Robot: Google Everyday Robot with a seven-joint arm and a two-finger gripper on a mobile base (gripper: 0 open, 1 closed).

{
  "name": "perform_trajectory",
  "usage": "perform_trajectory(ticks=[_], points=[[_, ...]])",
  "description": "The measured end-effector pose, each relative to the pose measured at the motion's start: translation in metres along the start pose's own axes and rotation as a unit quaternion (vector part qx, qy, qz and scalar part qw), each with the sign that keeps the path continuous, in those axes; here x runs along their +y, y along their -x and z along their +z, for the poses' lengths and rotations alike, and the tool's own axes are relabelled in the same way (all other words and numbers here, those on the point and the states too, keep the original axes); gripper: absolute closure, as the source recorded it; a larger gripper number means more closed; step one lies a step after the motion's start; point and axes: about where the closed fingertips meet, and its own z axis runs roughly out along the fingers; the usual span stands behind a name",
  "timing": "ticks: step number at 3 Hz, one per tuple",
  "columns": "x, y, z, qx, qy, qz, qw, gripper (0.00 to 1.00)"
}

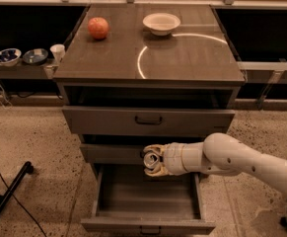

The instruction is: Pick pepsi can from bottom drawer and place on counter

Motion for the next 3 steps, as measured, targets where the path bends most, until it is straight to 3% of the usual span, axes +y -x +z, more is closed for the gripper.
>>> perform_trajectory(ticks=[2, 3], points=[[-0.019, 0.059, -0.015, -0.019, 0.059, -0.057, 0.9965, 1.00], [-0.042, 0.077, -0.016, -0.020, 0.077, -0.071, 0.9944, 1.00]])
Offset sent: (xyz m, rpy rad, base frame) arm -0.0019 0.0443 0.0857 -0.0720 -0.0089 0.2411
